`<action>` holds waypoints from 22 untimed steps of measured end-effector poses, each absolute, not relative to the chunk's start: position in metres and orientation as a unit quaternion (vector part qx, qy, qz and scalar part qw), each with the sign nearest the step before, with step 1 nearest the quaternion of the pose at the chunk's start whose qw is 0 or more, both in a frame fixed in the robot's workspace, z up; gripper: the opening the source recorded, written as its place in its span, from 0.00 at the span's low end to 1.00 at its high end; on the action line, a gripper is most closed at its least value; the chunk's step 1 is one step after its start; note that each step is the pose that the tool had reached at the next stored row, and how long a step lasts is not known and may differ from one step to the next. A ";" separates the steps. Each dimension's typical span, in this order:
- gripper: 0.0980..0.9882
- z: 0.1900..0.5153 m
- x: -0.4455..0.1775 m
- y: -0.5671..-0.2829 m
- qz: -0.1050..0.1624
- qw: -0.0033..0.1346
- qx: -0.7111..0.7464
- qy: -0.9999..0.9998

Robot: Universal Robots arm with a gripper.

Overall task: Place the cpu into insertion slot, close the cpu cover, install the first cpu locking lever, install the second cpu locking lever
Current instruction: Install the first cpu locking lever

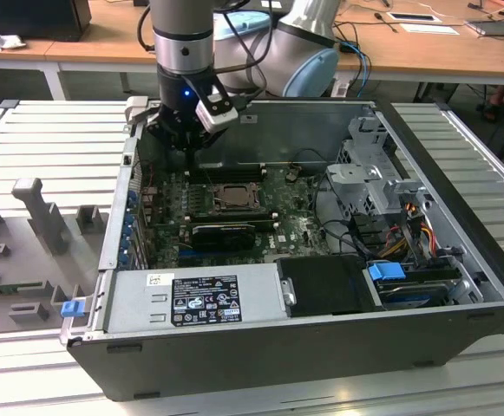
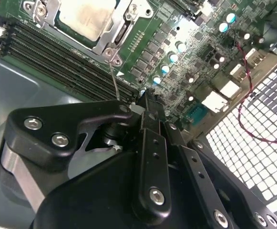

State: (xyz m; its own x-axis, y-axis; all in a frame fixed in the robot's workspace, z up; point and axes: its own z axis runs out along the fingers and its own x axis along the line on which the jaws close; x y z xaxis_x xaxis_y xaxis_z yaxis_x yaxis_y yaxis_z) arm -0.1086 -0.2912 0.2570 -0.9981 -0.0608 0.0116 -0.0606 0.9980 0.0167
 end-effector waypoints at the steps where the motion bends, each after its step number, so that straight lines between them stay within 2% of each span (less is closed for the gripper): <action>1: 0.01 0.257 -0.107 -0.291 -0.008 0.006 0.030 -0.999; 20: 0.01 0.255 -0.057 -0.287 -0.009 0.006 0.028 -1.000; 21: 0.01 0.254 -0.054 -0.287 -0.012 0.006 0.028 -1.000; 22: 0.01 0.253 -0.051 -0.287 -0.029 0.005 0.024 -0.999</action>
